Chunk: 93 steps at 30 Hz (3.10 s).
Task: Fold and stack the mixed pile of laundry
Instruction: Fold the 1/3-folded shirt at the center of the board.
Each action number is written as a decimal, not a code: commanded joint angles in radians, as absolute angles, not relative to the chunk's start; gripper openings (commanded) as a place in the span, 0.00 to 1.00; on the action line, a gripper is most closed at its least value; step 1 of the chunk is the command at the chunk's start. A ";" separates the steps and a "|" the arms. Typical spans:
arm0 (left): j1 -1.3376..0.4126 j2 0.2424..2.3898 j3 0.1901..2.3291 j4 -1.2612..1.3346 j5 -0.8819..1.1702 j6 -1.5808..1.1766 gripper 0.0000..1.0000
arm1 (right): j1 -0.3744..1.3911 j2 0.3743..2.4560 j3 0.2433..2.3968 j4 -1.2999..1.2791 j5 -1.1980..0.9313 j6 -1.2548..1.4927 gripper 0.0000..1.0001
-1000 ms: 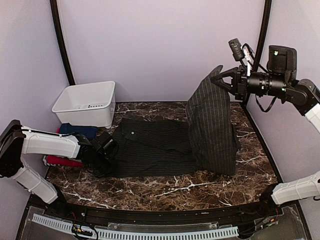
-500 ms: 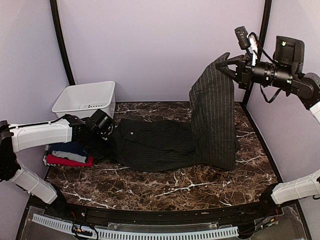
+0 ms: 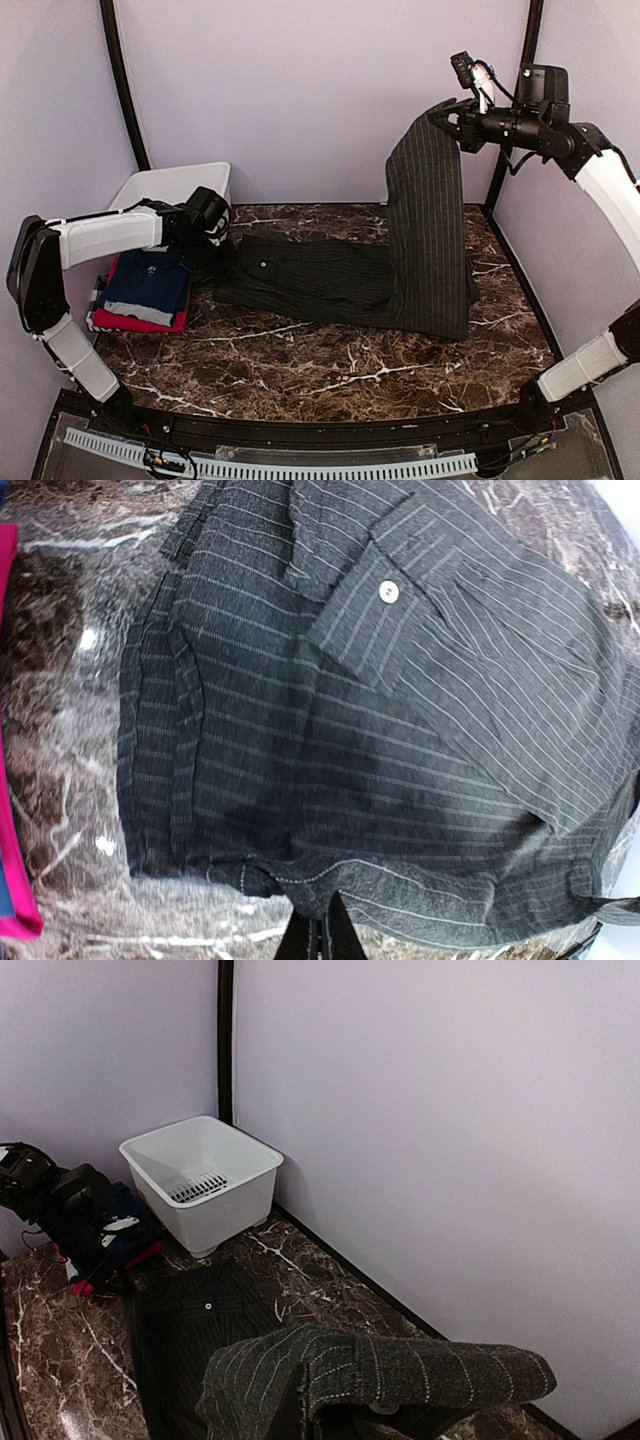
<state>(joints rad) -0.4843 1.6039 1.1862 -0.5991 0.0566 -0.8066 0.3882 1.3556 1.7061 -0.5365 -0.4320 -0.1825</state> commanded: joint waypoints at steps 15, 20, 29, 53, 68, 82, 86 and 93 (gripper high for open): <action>-0.427 1.772 1.267 -0.560 0.012 -0.798 0.00 | 0.301 1.871 2.142 -0.410 -0.661 -0.263 0.00; -0.421 1.804 1.255 -0.539 0.012 -0.813 0.02 | 0.302 1.954 2.219 -0.378 -0.648 -0.331 0.00; -0.416 1.836 1.268 -0.530 -0.058 -0.822 0.04 | 0.306 2.114 2.277 -0.284 -0.720 -0.330 0.00; -0.414 1.641 1.087 -0.330 0.095 -0.588 0.54 | 0.318 1.928 1.997 -0.190 -0.660 -0.254 0.00; -0.414 1.794 1.225 -0.391 -0.050 -0.516 0.48 | 0.302 1.834 1.913 -0.175 -0.610 -0.267 0.00; -0.404 1.871 1.262 -0.372 -0.091 -0.409 0.46 | 0.302 1.838 1.913 -0.182 -0.634 -0.265 0.00; -0.403 1.884 1.274 -0.361 -0.109 -0.371 0.49 | 0.302 1.839 1.914 -0.185 -0.641 -0.260 0.00; -0.401 1.915 1.265 -0.316 -0.035 -0.352 0.43 | 0.301 1.836 1.919 -0.193 -0.637 -0.269 0.00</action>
